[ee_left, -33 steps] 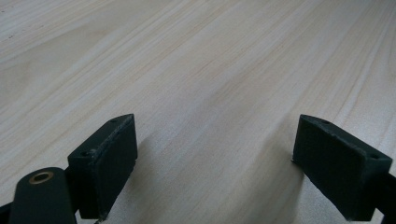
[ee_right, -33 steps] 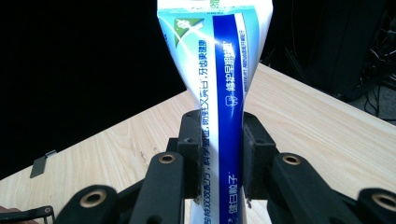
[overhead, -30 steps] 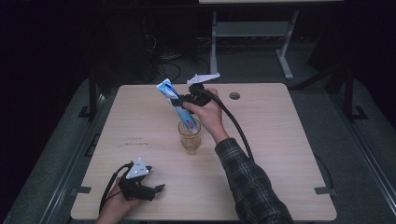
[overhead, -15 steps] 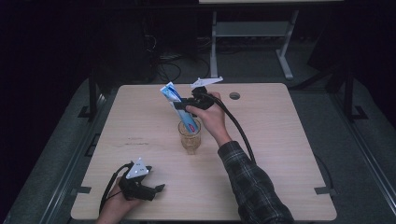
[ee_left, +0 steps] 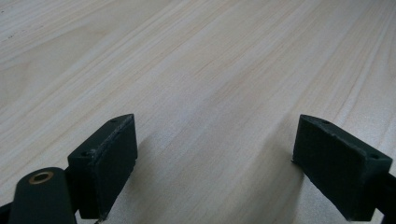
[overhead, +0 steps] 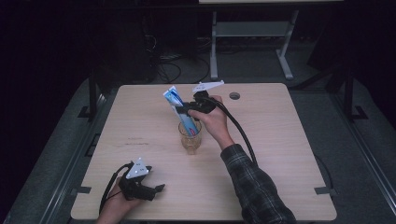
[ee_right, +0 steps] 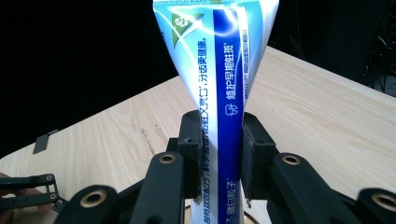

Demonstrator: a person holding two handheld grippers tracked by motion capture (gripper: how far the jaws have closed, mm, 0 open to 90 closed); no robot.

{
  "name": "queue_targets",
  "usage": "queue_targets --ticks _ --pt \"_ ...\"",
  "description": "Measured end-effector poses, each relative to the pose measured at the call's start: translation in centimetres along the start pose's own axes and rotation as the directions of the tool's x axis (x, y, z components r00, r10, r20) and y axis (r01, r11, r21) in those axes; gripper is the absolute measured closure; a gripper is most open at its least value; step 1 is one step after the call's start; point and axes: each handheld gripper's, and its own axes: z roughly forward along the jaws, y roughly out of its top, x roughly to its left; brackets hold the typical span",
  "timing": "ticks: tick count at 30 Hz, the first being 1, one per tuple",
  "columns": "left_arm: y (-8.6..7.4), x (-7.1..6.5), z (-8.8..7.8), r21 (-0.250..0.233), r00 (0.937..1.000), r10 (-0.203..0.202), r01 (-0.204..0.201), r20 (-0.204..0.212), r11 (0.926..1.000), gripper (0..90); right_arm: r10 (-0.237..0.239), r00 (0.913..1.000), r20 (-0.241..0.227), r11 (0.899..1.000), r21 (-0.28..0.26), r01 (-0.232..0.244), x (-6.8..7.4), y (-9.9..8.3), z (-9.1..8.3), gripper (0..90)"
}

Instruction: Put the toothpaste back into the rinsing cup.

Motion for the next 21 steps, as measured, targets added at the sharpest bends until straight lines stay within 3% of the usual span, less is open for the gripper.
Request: queue_targets --ticks 21 --pt "0.0 0.0 0.0 0.000 1.0000 0.000 0.000 0.000 1.0000 13.1 -0.016 0.9999 0.001 0.999 0.033 0.016 0.1 -1.7 -0.8 73.1"
